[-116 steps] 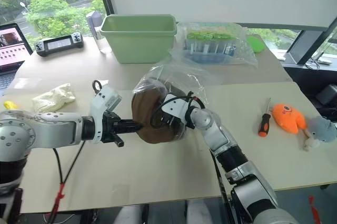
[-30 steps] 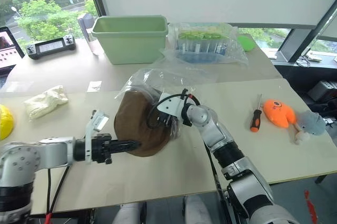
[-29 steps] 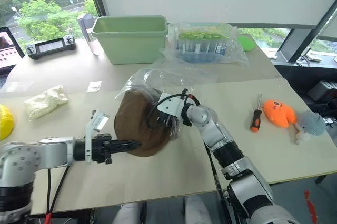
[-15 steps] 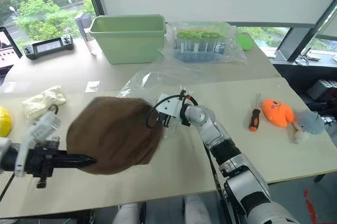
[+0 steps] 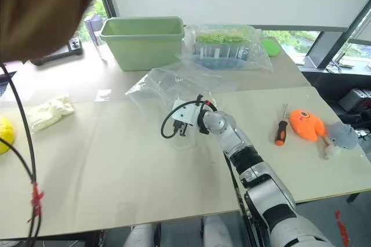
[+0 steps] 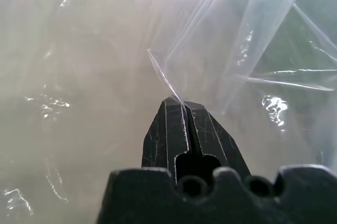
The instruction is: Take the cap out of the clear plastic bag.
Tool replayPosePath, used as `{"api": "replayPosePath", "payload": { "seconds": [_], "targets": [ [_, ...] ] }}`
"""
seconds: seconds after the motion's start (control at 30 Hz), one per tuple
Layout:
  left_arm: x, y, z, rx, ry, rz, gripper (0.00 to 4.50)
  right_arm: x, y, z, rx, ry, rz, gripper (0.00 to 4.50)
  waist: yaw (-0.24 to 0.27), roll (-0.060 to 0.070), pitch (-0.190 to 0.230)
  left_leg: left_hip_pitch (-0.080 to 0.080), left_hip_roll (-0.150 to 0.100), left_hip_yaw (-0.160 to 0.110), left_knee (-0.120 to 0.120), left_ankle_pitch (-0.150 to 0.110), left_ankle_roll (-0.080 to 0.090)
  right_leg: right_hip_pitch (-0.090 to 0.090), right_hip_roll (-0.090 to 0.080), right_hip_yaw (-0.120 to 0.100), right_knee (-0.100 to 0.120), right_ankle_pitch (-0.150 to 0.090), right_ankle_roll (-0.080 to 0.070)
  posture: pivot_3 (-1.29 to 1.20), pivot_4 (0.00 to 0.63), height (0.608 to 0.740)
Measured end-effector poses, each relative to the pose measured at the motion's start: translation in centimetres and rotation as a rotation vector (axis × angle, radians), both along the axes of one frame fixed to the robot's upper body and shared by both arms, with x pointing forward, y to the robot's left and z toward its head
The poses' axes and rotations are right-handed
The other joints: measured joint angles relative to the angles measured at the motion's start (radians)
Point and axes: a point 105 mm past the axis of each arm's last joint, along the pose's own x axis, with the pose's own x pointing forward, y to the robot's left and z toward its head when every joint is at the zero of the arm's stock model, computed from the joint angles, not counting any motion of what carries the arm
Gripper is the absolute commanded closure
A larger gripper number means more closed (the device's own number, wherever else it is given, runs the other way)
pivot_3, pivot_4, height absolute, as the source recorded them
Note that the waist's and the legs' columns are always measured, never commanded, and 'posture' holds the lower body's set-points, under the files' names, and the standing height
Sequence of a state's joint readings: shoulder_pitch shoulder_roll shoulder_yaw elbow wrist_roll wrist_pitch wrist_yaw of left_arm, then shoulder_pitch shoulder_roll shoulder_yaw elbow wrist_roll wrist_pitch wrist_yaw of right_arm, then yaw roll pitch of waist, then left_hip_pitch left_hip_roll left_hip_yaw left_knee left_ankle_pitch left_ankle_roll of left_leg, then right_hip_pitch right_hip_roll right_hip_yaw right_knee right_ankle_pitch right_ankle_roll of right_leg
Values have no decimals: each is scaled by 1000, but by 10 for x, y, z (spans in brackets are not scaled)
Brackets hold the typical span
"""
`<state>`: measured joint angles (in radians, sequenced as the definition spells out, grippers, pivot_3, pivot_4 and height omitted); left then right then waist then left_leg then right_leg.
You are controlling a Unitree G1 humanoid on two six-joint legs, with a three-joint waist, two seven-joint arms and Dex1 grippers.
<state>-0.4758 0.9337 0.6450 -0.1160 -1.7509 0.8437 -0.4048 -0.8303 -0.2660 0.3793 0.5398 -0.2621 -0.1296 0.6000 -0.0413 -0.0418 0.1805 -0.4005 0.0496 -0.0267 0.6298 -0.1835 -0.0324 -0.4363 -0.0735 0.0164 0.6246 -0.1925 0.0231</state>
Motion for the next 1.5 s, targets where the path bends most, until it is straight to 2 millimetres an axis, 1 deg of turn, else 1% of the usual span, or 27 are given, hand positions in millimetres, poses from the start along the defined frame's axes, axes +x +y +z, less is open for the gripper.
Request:
{"api": "replayPosePath", "payload": {
  "seconds": [0.03,0.07,0.1,0.13,0.23,0.3,0.37,0.43,0.5,0.57,0.63,0.67,0.7,0.73,0.83,0.9,0.93,0.97,1.07,1.1,1.13,1.2,1.23,1.27,1.33,1.43,1.5],
  "targets": [
    [20,8,-8,-55,74,90,4474,-1,2,1,4,-2,6,4500,3,0,0,2,0,0,0,0,0,1,0,0,1,0,0,0,150,737],
    [50,19,-23,-159,191,210,4474,-1,2,1,4,-3,7,4500,9,0,0,4,0,0,0,0,0,3,0,0,1,0,0,0,150,737],
    [70,25,-41,-227,285,285,4474,-2,4,2,7,-5,11,4500,14,0,0,6,0,0,0,1,0,5,0,0,1,1,1,0,150,737],
    [91,23,-72,-252,420,365,4474,-3,3,3,8,-10,13,4500,16,-3,0,4,0,0,1,1,-1,5,1,0,0,1,1,0,150,737],
    [115,-14,-129,-261,630,378,4474,-3,2,3,8,-9,10,4500,24,-5,0,-3,-1,0,2,2,-2,1,0,1,-4,4,3,0,150,737],
    [119,-37,-150,-255,713,355,4474,-5,3,5,11,-15,15,4500,26,-5,0,-10,-1,0,3,2,-4,-5,-1,1,-4,9,-2,0,150,737],
    [117,-49,-152,-254,733,331,4474,-4,1,5,7,-15,7,4500,21,-5,0,-10,-1,0,2,2,-5,-5,-1,1,-6,9,-3,0,150,737],
    [114,-52,-149,-281,733,324,4474,-4,-3,3,0,-11,-5,4500,20,-5,0,-9,-1,0,-1,2,-5,-4,-1,1,-8,9,-3,0,150,737],
    [113,-48,-156,-288,766,356,4474,-3,-5,3,-1,-9,-10,4500,19,-5,0,-7,-1,1,-2,2,-4,-2,-1,1,-8,9,-2,0,150,737],
    [114,-38,-176,-266,853,449,4474,-4,-5,3,0,-8,-11,4500,18,-5,0,-6,-1,0,-2,2,-4,-2,0,1,-8,9,-2,0,150,737],
    [110,-12,-216,-241,1005,630,4474,-4,-4,4,2,-10,-11,4500,16,-5,0,-3,-1,1,-1,2,-5,0,0,2,-8,6,3,0,150,737],
    [108,-3,-224,-262,1039,678,4023,-4,-6,4,-1,-9,-16,4500,17,-5,0,-4,-1,1,0,3,-5,0,0,1,-8,6,3,0,150,737],
    [107,0,-226,-285,1050,691,3552,-3,-6,4,-1,-8,-17,4500,21,-5,0,-3,-1,0,1,3,-5,1,0,1,-8,7,4,0,150,737],
    [106,0,-225,-307,1050,699,3368,-4,-5,4,1,-7,-16,4500,22,-5,0,-3,-1,1,2,3,-5,2,0,1,-8,7,4,0,150,737],
    [99,-2,-231,-341,1079,681,2401,-4,-6,5,-1,-10,-15,4500,20,-5,0,-1,-1,1,3,3,-5,6,0,2,-11,9,5,0,150,737],
    [98,-5,-235,-342,1103,670,1578,-3,-7,5,0,-10,-17,4500,23,-5,0,-1,-1,1,3,3,-5,6,0,1,-11,9,5,0,150,737],
    [96,-9,-233,-347,1110,654,1400,-4,-7,5,2,-7,-16,4500,25,-5,0,-1,-1,0,3,3,-5,6,0,1,-11,9,5,0,150,737],
    [94,-16,-227,-347,1104,623,985,-4,-7,6,4,-5,-15,4500,26,-5,0,-2,-1,0,3,3,-5,6,0,1,-12,9,6,0,150,737],
    [81,-48,-209,-261,1076,491,21,-5,-6,9,7,8,-4,4500,29,-5,0,-4,-1,0,3,3,-5,6,-1,1,-14,10,7,0,150,737],
    [73,-58,-208,-174,1062,466,21,-6,-7,10,20,22,1,4500,29,-5,0,-4,-2,0,3,3,-5,6,-2,1,-14,10,7,0,150,737],
    [61,-69,-212,9,1039,449,2,-7,-7,13,38,40,10,4201,27,-5,0,-4,-2,0,3,3,-5,6,-2,1,-14,10,7,0,150,737],
    [46,-73,-218,244,987,443,0,-9,-9,20,74,69,23,3800,23,-5,0,-4,-2,1,1,3,-5,3,-1,2,-13,9,6,0,150,737],
    [36,-73,-222,403,949,420,0,-10,-12,27,117,95,25,3405,21,-4,0,-4,-1,1,1,3,-5,2,0,2,-12,9,5,0,150,737],
    [34,-75,-222,444,929,396,0,-10,-14,31,144,114,27,3154,23,-4,1,-3,-1,1,0,3,-5,2,0,1,-11,8,5,0,150,737],
    [30,-87,-217,530,861,317,0,-14,-9,39,207,155,47,2402,25,-4,1,-4,0,0,1,3,-5,1,2,1,-10,8,2,0,150,737],
    [25,-110,-197,624,722,183,0,-23,9,51,350,244,100,1354,26,-4,1,-4,1,-1,1,3,-6,0,3,1,-9,8,0,0,150,737],
    [20,-118,-183,699,633,112,0,-27,19,57,459,317,116,731,23,-4,1,-4,1,-1,1,4,-6,0,3,2,-9,8,0,0,150,737]
  ]
}}
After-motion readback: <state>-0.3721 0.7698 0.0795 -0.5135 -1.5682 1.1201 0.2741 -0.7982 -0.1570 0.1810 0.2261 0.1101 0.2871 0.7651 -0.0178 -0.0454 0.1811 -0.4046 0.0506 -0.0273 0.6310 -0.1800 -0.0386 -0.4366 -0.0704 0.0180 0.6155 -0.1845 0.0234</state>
